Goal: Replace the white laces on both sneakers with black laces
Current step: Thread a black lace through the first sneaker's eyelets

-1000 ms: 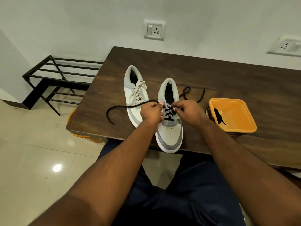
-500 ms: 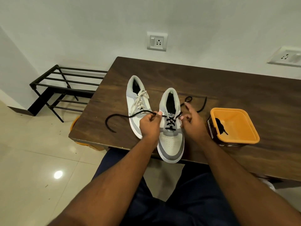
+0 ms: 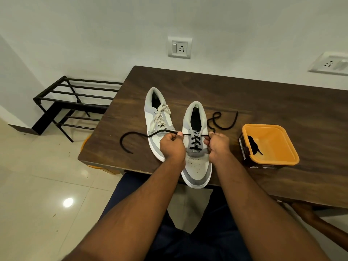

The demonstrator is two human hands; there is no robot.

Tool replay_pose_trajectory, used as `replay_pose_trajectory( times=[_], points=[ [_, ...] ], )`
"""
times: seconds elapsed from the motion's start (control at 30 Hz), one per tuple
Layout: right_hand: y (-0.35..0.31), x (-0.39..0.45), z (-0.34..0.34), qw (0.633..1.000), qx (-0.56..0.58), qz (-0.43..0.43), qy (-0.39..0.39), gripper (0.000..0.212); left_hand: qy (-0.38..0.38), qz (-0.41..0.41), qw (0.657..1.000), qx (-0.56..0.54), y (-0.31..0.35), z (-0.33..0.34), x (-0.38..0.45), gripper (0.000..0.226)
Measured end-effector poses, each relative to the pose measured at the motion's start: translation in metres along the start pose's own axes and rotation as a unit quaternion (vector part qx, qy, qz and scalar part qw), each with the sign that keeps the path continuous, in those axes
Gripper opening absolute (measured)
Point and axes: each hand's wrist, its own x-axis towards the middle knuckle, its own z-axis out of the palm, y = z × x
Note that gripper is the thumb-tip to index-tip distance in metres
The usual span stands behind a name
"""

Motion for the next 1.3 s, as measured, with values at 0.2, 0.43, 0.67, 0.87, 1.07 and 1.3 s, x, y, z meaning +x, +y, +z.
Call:
replay_pose_trajectory(
  times=[0.2,0.43,0.67,0.87,1.07,1.3],
  points=[
    [-0.002,-0.004,-0.010,0.999,-0.028,-0.014,-0.020,0.009,-0.030,-0.035,0.997,-0.059,0.013,-0.002,-0.001,0.009],
    [-0.014,-0.004,-0.026,0.941,-0.215,-0.261,-0.004,0.042,-0.157,0.087,0.984,-0.015,0.075,-0.017,-0.018,0.018],
    [-0.041,-0.007,-0.025,0.721,-0.461,-0.445,-0.264,0.041,-0.404,0.251,0.801,0.364,0.096,-0.025,-0.027,0.019],
    [-0.069,-0.004,-0.066,0.792,-0.399,-0.367,-0.280,0.007,-0.324,0.240,0.852,0.334,0.089,-0.054,-0.003,0.022],
    [-0.074,-0.021,-0.079,0.864,-0.260,-0.328,-0.280,0.010,-0.299,0.193,0.877,0.323,0.070,-0.060,0.005,0.016],
    [-0.059,-0.031,-0.045,0.822,-0.352,-0.330,-0.303,0.006,-0.389,0.172,0.884,0.197,0.063,-0.030,-0.028,0.017]
  ],
)
